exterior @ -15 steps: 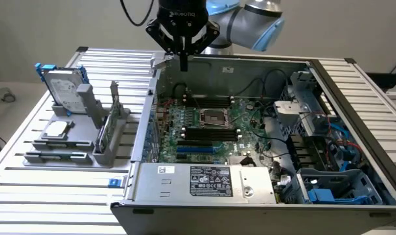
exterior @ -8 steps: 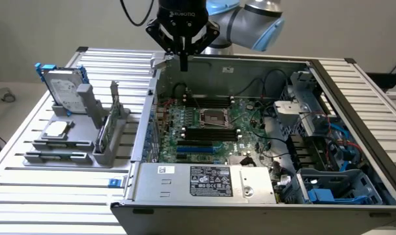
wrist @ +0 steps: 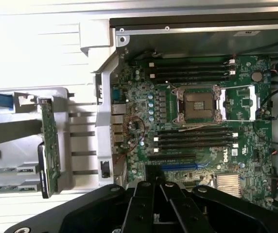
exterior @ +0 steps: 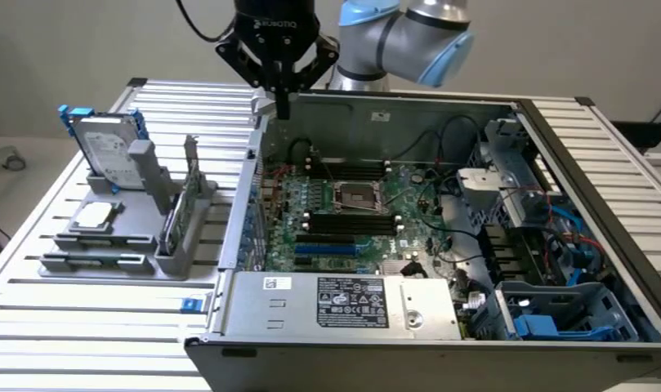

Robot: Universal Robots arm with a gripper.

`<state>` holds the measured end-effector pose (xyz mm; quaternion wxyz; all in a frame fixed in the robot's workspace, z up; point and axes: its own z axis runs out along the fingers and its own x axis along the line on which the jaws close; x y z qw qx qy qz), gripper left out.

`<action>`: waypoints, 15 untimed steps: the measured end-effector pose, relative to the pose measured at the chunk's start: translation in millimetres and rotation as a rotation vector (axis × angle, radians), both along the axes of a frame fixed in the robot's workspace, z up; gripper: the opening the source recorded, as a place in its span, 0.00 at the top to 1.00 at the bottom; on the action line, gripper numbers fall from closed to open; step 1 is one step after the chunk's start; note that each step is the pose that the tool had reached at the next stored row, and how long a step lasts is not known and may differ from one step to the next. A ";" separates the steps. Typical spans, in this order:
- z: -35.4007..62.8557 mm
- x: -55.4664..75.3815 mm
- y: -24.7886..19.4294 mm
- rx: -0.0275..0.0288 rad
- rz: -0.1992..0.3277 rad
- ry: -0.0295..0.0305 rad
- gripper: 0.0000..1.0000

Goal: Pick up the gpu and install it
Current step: 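Reach for the gpu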

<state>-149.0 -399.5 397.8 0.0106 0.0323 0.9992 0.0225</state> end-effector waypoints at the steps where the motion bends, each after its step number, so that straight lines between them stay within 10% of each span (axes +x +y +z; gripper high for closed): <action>1: -0.4 -4.5 0.0 0.0000 0.000 0.0030 0.89; 10: -2.9 -44.3 0.1 0.0000 0.000 0.0532 0.89; 15: -9.5 -67.2 0.1 -0.0004 0.000 0.0558 0.89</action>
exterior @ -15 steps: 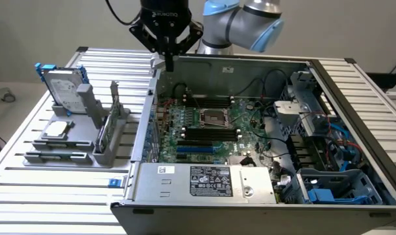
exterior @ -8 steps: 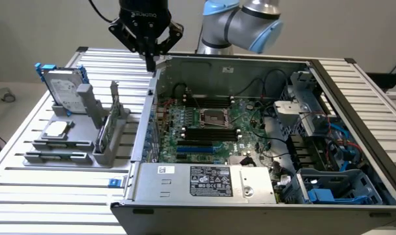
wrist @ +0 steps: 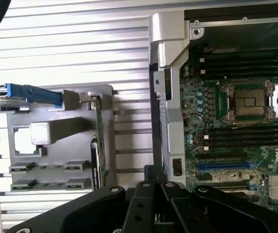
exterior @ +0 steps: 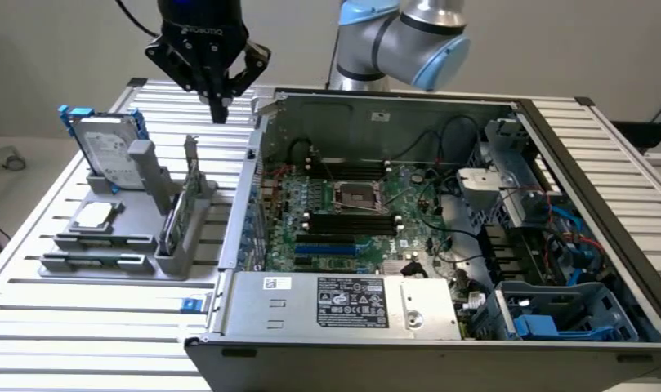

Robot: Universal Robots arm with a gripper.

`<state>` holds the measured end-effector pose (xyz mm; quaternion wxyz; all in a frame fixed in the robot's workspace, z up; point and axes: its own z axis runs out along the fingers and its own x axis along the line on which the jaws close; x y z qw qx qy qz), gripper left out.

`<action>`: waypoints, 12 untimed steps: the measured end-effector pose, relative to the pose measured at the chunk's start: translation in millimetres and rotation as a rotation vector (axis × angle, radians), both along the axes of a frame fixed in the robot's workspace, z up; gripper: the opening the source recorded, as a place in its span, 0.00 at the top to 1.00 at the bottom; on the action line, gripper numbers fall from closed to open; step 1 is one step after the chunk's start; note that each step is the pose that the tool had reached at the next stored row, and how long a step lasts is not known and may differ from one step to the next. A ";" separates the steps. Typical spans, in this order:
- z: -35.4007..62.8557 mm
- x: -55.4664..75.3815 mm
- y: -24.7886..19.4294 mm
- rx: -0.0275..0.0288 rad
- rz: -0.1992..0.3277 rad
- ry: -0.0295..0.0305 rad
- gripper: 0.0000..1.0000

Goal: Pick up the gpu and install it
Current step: 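Reach for the gpu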

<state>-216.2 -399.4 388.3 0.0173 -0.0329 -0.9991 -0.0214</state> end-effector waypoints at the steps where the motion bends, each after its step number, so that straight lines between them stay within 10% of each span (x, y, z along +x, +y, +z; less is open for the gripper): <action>1: -1.6 -4.6 0.0 -0.0002 0.000 0.0001 0.89; 12: -14.2 -50.8 0.0 -0.0055 0.001 0.0001 0.89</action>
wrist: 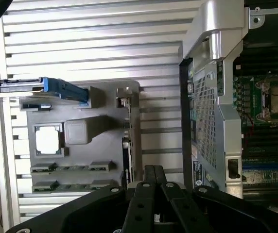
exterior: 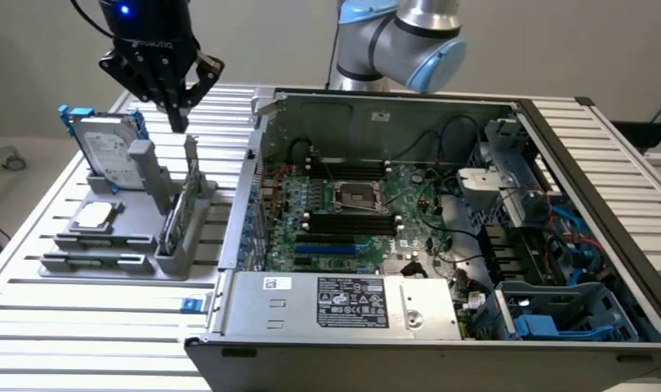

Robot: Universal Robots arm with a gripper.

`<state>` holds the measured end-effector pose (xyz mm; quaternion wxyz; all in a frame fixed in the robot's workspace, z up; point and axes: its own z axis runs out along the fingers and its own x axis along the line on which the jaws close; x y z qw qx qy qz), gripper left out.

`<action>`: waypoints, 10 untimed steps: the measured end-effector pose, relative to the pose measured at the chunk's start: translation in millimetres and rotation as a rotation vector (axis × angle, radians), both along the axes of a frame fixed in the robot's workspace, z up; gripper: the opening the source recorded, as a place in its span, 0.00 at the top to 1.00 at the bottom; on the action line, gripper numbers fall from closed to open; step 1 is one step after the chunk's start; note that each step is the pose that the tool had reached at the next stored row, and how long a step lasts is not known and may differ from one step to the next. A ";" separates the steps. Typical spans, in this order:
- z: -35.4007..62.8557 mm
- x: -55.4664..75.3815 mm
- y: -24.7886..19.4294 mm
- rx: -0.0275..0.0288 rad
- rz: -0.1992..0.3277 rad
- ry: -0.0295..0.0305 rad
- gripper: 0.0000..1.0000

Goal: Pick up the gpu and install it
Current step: 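Reach for the gpu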

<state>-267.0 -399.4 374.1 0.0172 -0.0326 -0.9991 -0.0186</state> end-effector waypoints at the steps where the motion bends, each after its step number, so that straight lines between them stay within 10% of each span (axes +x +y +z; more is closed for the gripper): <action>1: -0.6 -3.1 0.0 -0.0010 0.000 0.0000 0.89; 10: -5.0 -24.4 0.0 -0.0067 0.003 -0.0002 0.89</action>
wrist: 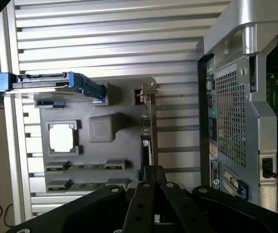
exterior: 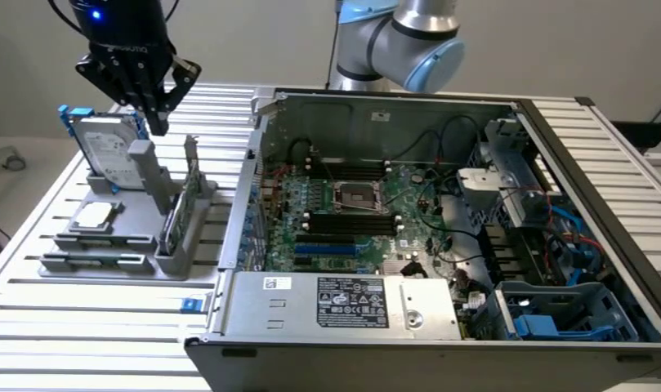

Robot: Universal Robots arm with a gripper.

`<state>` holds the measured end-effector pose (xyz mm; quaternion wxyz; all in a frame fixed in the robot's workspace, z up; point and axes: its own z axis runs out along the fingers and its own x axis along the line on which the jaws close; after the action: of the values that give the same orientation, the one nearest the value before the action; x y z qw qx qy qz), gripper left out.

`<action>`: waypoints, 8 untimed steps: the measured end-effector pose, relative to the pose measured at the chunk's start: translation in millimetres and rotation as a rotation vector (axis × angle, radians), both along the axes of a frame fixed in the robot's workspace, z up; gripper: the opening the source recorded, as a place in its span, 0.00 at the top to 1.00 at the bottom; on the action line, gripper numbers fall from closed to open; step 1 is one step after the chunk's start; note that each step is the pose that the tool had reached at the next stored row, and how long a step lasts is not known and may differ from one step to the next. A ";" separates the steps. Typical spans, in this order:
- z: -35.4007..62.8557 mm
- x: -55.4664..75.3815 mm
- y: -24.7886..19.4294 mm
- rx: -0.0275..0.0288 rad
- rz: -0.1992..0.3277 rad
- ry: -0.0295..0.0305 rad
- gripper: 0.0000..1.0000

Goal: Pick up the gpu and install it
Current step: 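Pick up the gpu and move the gpu toward the slot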

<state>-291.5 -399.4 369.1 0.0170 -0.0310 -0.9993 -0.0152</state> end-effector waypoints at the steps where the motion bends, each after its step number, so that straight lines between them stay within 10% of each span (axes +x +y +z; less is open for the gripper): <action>1: -0.1 0.0 0.0 -0.0006 0.000 0.0001 0.89; 8: -0.1 0.0 0.0 -0.0006 0.000 0.0001 0.89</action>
<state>-291.5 -399.4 369.1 0.0171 -0.0310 -0.9993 -0.0149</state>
